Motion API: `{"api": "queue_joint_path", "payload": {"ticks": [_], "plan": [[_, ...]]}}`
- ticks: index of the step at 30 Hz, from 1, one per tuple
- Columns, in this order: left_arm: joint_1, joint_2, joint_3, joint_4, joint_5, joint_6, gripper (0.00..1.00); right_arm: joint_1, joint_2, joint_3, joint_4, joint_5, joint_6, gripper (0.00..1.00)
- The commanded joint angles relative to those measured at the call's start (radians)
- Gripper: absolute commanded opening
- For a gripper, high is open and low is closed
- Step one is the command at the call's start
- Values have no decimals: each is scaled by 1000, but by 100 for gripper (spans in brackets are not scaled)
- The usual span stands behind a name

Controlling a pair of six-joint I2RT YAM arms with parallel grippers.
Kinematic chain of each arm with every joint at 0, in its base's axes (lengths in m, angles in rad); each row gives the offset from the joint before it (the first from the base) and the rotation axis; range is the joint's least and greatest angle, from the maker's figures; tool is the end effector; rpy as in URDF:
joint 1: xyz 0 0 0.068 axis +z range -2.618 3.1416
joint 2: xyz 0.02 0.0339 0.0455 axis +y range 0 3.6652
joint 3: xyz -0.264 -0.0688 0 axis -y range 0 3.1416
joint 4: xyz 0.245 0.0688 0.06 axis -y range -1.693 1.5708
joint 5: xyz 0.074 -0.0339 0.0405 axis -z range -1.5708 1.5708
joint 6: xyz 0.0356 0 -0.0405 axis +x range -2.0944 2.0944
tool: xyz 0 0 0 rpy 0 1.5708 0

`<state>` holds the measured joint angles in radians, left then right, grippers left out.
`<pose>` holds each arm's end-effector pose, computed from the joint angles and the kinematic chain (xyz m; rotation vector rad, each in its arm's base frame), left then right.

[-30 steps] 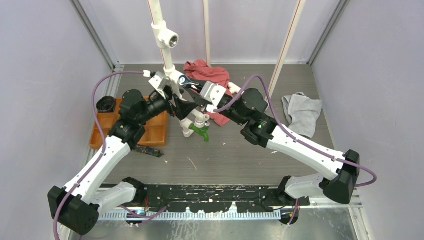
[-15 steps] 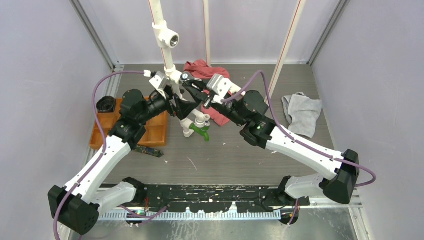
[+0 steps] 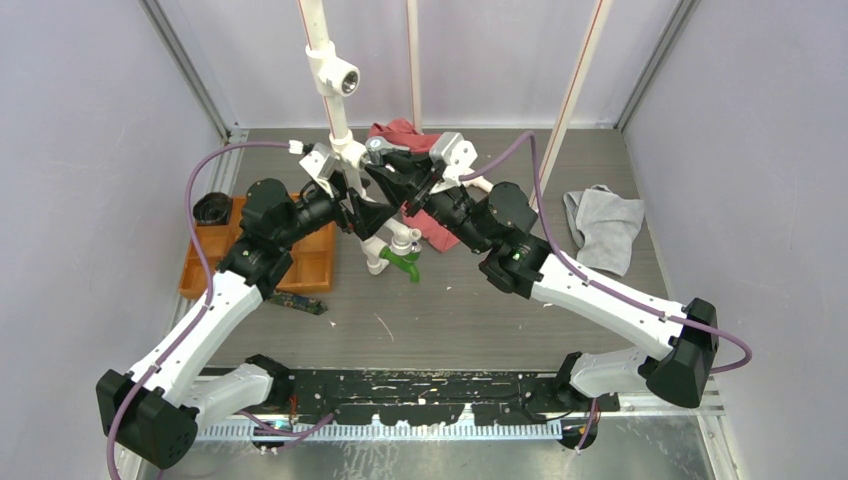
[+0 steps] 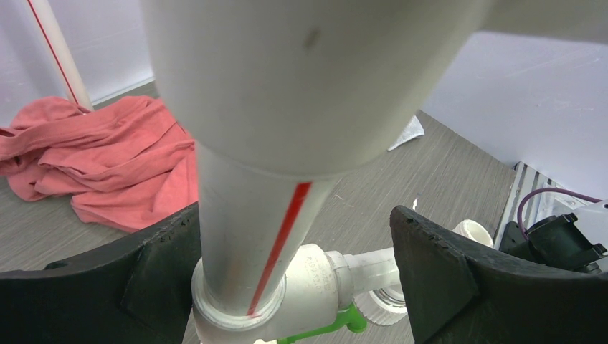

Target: Install the water faucets

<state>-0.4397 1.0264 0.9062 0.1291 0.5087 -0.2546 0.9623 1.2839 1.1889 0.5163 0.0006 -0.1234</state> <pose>0.2087 -0.1173 0.3705 0.5617 1.5432 -0.9336 0.1686 0.2420 0.4480 -0.6094 1.0112 0.7420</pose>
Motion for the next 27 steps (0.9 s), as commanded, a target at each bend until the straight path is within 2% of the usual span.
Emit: {"api": "queue_joint_path", "payload": {"ticks": [1, 13, 27], "plan": [[-33, 0, 18, 49, 66, -31, 94, -4, 17, -10, 68, 99, 96, 0], [-36, 0, 16, 49, 65, -33, 94, 12, 14, -56, 117, 157, 223, 0], [-38, 4, 17, 50, 57, -37, 94, 28, 11, -27, 46, 270, 446, 0]]}}
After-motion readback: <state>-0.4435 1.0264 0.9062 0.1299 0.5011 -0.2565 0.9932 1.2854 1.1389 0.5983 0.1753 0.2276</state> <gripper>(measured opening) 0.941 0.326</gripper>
